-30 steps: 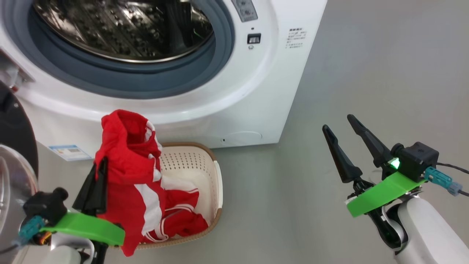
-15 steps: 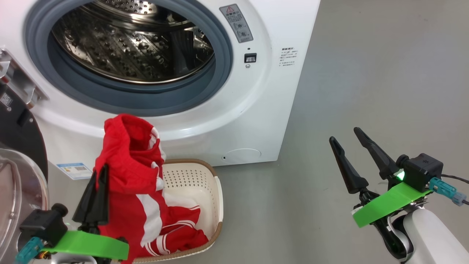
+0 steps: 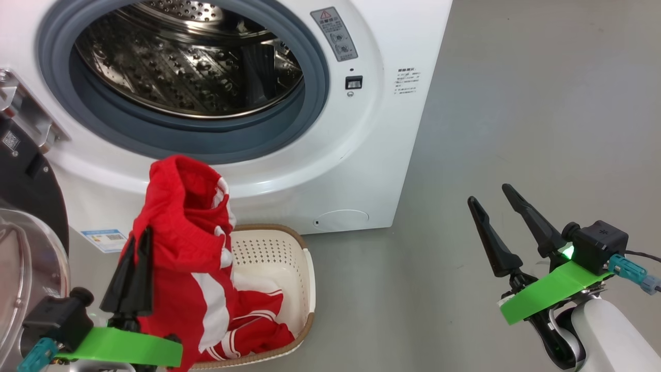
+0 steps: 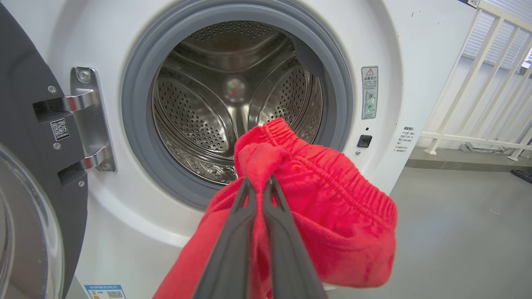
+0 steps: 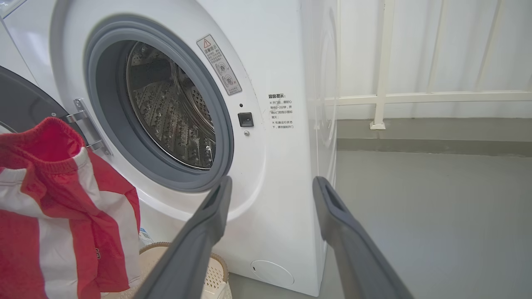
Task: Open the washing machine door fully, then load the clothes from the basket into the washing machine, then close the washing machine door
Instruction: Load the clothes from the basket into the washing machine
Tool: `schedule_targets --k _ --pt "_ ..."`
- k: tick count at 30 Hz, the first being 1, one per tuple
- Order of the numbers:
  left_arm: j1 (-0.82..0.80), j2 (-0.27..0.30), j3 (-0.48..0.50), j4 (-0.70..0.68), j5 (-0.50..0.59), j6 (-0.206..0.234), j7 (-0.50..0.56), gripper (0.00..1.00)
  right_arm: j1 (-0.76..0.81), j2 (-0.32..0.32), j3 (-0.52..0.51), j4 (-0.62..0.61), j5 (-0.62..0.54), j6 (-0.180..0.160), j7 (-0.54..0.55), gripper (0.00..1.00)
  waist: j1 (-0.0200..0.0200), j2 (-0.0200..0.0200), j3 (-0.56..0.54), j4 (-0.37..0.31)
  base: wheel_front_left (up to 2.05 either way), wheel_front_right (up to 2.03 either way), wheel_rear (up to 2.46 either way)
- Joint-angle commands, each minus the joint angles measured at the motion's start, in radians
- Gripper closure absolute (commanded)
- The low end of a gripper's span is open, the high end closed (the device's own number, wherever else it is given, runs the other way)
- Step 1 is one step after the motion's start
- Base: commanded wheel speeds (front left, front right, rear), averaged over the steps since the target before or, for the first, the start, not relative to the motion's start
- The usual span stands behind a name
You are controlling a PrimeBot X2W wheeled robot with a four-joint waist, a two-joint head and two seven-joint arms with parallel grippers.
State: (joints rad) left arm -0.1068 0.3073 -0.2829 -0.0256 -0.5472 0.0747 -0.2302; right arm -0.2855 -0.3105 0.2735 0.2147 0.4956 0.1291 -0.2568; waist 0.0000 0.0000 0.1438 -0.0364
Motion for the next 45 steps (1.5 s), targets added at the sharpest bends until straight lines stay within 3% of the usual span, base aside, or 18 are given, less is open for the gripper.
schedule_targets --k 1,13,19,36,45 --pt "-0.035 0.030 0.042 -0.033 0.006 0.005 -0.004 1.00 0.005 -0.011 0.010 -0.027 -0.001 0.002 -0.005 0.00 0.0000 0.0000 0.003 0.001 0.00 0.00 0.00" --pt "-0.199 0.033 0.055 -0.029 0.014 -0.006 -0.005 1.00 -0.018 -0.011 0.012 -0.038 -0.005 0.002 -0.005 0.00 0.0000 0.0000 0.063 -0.015 0.00 0.00 0.00" --pt "-0.337 0.045 0.064 0.050 0.014 -0.034 -0.006 1.00 -0.040 -0.003 0.008 -0.049 -0.010 0.002 -0.005 0.00 0.0000 0.0000 0.135 -0.039 0.00 0.00 0.00" --pt "-0.789 0.043 0.055 0.471 0.026 -0.125 -0.015 1.00 -0.131 0.025 0.002 -0.089 -0.028 0.002 -0.005 0.00 0.0000 0.0000 0.400 -0.113 0.00 0.00 0.00" --pt "-1.010 0.038 0.037 0.715 0.061 -0.148 -0.024 1.00 -0.150 0.053 -0.003 -0.105 -0.037 0.002 -0.005 0.00 0.0000 0.0000 0.497 -0.155 0.00 0.00 0.00"
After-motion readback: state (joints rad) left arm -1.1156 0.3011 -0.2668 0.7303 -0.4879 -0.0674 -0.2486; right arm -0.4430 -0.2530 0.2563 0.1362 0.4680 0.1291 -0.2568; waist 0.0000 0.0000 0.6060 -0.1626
